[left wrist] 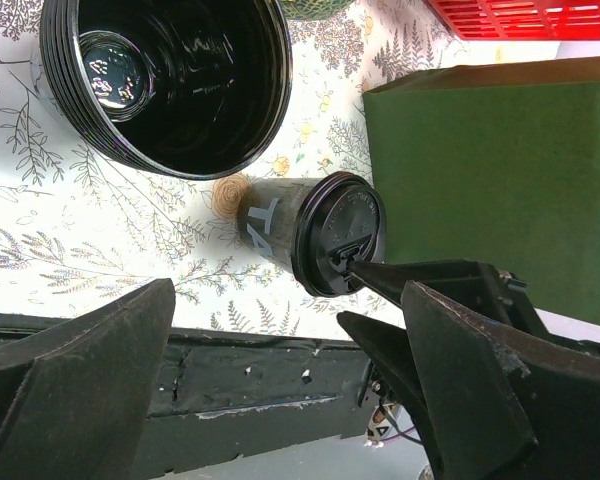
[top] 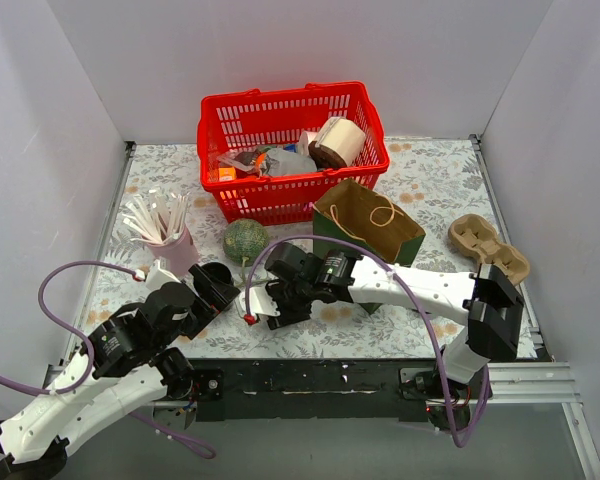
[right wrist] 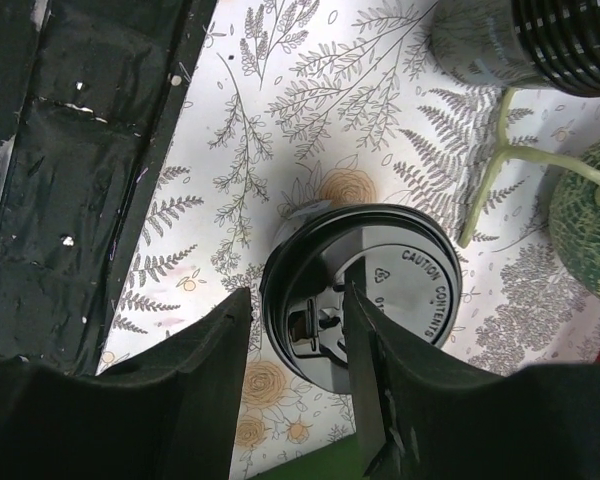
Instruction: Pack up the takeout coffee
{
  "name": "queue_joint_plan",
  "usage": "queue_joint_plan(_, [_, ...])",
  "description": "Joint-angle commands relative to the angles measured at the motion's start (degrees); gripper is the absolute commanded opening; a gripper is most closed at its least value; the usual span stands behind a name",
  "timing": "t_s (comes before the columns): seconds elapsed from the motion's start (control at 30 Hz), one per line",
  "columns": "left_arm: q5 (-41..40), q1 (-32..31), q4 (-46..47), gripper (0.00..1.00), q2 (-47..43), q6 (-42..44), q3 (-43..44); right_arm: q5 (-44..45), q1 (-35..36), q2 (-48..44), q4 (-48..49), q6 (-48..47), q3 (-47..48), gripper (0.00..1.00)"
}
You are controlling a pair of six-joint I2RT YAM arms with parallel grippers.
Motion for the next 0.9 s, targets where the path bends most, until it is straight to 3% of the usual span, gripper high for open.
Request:
queue_joint_plan(0.0, [-0.6,0.0,-0.1,0.98,-0.8,-3.2,-0.1,0.1,0.0,1.2,-1.5,-0.7,1.6,0.49])
queue_joint_plan(0.1, [-0.7,0.0,-0.1,0.98,-0.9,-3.3,-0.1,0.1,-0.3,1.5,-1.6,-0.5,1.3,0.47])
queue_joint_plan(0.27, [-0.5,0.0,-0.1,0.98,-0.8,-3.1,-0.1,-0.1,-0.4,1.5,-1.8,-0.1,1.1,0.36])
queue_joint_plan(0.87, [-0.4,0.0,0.5,0.98,-0.1,-2.9,-0.1,8.6,-0.8,0.5,2.6,4.0,-0.3,0.36])
